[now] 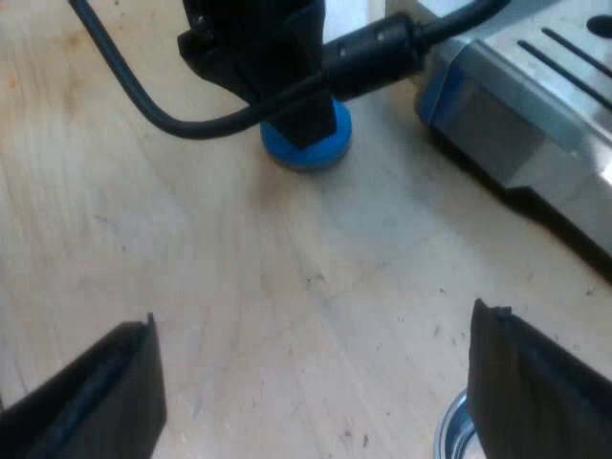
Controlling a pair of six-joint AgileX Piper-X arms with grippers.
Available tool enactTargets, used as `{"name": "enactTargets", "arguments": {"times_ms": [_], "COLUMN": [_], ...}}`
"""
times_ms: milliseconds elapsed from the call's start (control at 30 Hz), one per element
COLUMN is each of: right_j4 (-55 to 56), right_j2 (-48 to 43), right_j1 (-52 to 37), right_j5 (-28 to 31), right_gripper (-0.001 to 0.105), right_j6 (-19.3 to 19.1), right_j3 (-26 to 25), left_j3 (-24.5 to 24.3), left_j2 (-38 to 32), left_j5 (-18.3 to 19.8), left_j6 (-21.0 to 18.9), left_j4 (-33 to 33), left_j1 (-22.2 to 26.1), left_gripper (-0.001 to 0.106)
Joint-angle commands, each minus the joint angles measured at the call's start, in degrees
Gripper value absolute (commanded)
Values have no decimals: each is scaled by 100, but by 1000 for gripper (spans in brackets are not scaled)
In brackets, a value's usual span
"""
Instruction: Grind coffee beans and then tamp
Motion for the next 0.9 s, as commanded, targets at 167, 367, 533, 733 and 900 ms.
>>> {"name": "enactTargets", "arguments": {"times_ms": [167, 367, 533, 733, 900], "right_j4": [2151, 3796, 4935, 5938, 6696], "right_j2": [-283, -674, -1057, -1436, -1761], "right_j1": [-17, -177, -1091, -2445, -4143], "right_j5": [343, 648, 647, 565, -275], "right_gripper": [67, 67, 67, 67, 67], "right_j6": [249, 588, 761, 761, 704], "right_j3": [-1095, -2014, -2619, -3033, -3050], "left_j3": [-291, -659, -1204, -1898, -2260], "left_j2": [-1467, -2538, -2923, -2826, -2586], "left_j5": [-57, -179, -171, -209, -88], "left_j6": [-18, -88, -109, -109, -197], "left_j4": [138, 264, 619, 1091, 1194], "left_j1": [16, 16, 16, 64, 700], "left_gripper": [98, 98, 98, 98, 98]}}
